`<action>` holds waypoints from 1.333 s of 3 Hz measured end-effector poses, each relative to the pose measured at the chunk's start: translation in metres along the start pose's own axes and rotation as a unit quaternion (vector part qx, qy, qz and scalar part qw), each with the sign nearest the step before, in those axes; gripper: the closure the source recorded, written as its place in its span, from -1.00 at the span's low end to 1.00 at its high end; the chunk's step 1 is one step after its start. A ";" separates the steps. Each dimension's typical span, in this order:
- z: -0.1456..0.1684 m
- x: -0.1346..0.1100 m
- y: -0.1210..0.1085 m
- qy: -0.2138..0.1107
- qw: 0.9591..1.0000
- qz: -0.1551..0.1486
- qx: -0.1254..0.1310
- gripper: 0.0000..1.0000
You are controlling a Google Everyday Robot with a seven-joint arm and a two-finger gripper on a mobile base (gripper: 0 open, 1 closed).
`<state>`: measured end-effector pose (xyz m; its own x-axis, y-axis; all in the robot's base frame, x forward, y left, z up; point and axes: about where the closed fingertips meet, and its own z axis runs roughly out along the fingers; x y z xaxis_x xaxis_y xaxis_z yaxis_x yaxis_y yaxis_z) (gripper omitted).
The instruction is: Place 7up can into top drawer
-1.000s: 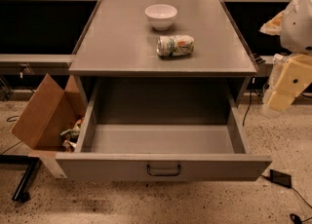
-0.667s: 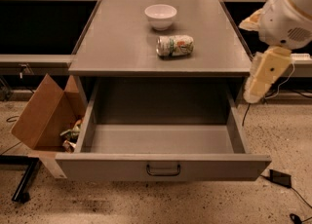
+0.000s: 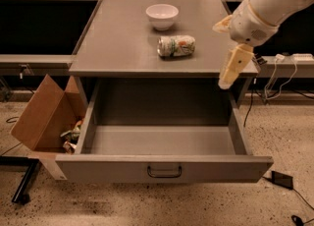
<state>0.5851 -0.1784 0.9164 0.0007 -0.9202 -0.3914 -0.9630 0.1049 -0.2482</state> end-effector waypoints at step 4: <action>0.088 -0.054 -0.108 -0.090 0.996 0.012 0.006 -1.00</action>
Offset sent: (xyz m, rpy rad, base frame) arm 0.1302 0.0520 -0.0143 0.2036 -0.0655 0.0163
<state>0.7126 -0.1074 0.8866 0.0263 -0.8353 -0.5491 -0.9603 0.1315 -0.2460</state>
